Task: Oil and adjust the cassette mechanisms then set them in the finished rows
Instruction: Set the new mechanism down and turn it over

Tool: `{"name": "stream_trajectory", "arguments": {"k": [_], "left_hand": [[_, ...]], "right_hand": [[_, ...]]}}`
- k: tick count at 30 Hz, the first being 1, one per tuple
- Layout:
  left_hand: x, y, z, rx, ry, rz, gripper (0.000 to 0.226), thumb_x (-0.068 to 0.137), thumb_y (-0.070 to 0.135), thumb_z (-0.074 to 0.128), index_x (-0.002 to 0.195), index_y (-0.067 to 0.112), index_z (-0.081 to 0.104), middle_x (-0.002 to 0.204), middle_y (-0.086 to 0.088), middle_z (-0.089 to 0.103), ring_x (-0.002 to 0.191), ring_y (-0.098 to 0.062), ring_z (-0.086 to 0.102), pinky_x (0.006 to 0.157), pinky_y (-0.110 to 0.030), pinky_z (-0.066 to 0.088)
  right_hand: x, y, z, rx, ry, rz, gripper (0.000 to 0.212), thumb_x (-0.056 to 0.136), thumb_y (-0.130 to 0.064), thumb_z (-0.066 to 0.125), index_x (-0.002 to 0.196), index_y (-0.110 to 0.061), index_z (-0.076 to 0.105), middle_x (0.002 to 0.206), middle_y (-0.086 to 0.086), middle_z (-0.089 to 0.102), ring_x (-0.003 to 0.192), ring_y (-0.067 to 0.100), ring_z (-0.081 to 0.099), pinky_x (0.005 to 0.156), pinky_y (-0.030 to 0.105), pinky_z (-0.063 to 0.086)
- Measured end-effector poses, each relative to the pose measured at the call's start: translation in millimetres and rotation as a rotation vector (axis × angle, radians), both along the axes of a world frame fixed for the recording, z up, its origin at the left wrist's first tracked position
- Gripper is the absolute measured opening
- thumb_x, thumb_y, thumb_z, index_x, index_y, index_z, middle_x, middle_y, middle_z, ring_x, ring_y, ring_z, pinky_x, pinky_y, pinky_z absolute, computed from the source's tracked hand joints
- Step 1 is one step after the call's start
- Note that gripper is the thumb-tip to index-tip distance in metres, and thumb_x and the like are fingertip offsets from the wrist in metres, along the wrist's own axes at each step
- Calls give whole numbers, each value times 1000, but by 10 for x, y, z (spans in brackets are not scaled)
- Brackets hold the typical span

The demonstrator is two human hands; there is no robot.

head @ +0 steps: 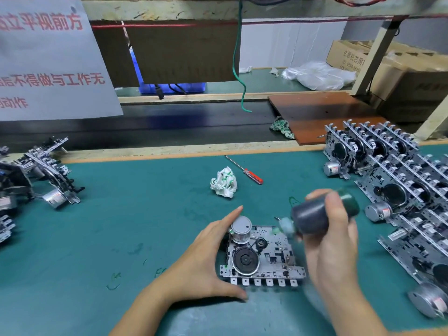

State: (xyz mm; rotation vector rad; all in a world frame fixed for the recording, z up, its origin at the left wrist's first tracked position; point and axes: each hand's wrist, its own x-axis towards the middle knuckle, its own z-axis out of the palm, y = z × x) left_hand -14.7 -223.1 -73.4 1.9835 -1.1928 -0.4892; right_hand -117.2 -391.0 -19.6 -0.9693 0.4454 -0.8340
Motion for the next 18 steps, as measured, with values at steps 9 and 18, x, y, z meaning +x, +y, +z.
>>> {"name": "stream_trajectory", "arguments": {"k": [9, 18], "left_hand": [[-19, 10, 24, -53, 47, 19, 115, 55, 52, 87, 136, 67, 7, 139, 43, 23, 134, 11, 26, 104, -5, 23], [-44, -34, 133, 31, 147, 24, 119, 53, 61, 83, 136, 67, -1, 138, 49, 13, 134, 17, 16, 105, -2, 18]], "right_hand": [[363, -310, 53, 37, 211, 198, 55, 50, -54, 69, 86, -16, 53, 72, 0, 57, 54, 6, 59, 44, 20, 44], [288, -449, -84, 356, -1, 166, 39, 66, -44, 63, 87, -11, 58, 67, -1, 67, 58, 9, 63, 48, 19, 51]]}}
